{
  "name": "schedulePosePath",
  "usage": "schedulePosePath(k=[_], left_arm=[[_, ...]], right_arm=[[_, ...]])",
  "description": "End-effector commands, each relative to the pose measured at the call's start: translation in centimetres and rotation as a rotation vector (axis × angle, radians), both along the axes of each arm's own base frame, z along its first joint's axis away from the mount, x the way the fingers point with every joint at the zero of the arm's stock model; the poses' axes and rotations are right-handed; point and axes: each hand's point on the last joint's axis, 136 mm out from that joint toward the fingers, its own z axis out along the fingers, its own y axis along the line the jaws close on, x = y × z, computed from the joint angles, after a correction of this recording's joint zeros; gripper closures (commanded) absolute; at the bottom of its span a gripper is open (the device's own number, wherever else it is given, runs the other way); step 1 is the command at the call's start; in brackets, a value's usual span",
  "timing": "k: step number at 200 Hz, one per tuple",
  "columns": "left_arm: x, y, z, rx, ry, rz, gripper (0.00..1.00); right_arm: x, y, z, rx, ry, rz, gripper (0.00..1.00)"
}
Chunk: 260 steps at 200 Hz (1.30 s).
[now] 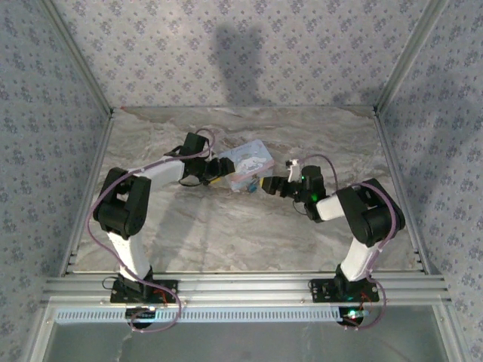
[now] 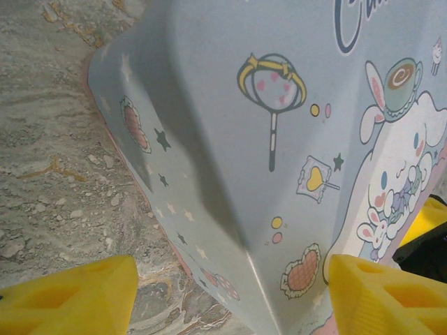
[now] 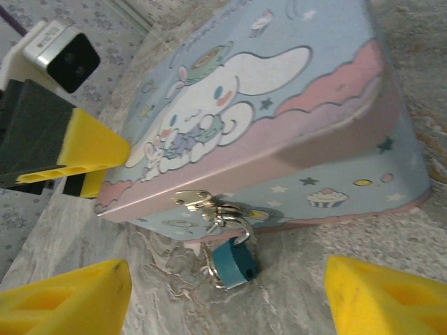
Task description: Unlock the padlock with the key
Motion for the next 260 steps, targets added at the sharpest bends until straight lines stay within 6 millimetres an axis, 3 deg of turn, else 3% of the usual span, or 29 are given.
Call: schedulePosePath(k=[1, 115, 260], left_arm=[[-2.4, 1.6, -3.0, 0.105, 0.108, 0.017, 0.29], [-2.4, 1.6, -2.9, 0.100, 0.111, 0.019, 0.29], [-2.4, 1.6, -2.9, 0.095, 0.115, 0.025, 0.29]], right_arm=[[0.1, 1.3, 0.7, 0.018, -0.046, 0.052, 0.28], [1.0, 4.1, -0.9, 0.044, -0.003, 0.102, 0.31], [1.1, 5.2, -2.1, 0.107, 0.054, 0.136, 0.41]])
